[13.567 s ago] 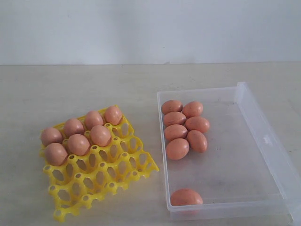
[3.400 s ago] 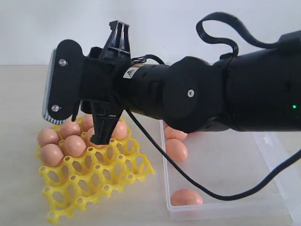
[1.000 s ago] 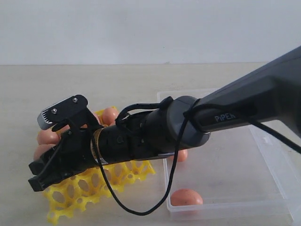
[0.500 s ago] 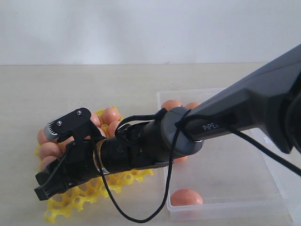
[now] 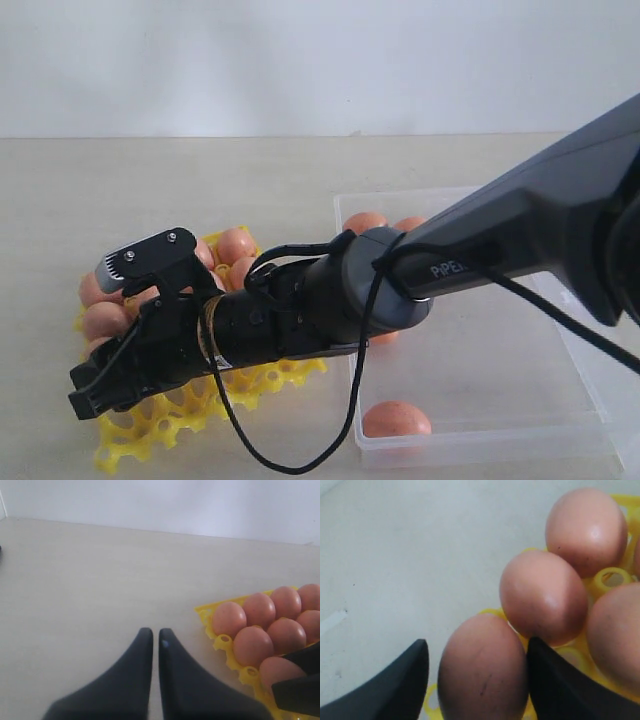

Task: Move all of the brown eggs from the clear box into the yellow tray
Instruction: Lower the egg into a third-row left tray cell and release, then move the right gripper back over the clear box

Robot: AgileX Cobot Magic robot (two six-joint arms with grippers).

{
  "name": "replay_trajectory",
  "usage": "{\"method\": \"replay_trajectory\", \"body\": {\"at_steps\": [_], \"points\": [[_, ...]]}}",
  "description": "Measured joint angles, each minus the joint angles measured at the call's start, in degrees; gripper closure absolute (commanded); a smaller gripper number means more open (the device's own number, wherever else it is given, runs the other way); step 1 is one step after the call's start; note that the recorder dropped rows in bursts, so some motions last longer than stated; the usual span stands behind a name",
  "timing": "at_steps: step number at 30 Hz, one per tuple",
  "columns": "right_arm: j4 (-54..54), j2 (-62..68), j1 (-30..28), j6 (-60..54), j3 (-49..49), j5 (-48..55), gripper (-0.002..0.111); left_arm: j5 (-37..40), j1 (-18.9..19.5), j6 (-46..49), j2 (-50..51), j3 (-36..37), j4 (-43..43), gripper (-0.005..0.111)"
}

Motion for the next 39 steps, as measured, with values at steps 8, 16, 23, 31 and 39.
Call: {"method": "replay_trajectory", "body": {"at_steps": [8,16,23,31,39], "points": [[0.0,0.0,0.0,1.9,0.0,-0.6,0.050,0.0,0.0,0.0,0.0,0.0,0.0,0.103],[-2.1,-4.3,0.0,2.0,0.0,2.4,0.050,0.0,0.0,0.0,0.0,0.0,0.0,0.103],[-5.3,-11.8,0.0,1.3,0.0,8.3,0.050,0.0,0.0,0.0,0.0,0.0,0.0,0.103],[-6.5,-26.6,0.0,1.3,0.0,12.6,0.050,0.0,0.0,0.0,0.0,0.0,0.0,0.103],[-8.3,-39.0,0.0,-4.3,0.0,45.3,0.050,0.0,0.0,0.0,0.0,0.0,0.0,0.103]]}}
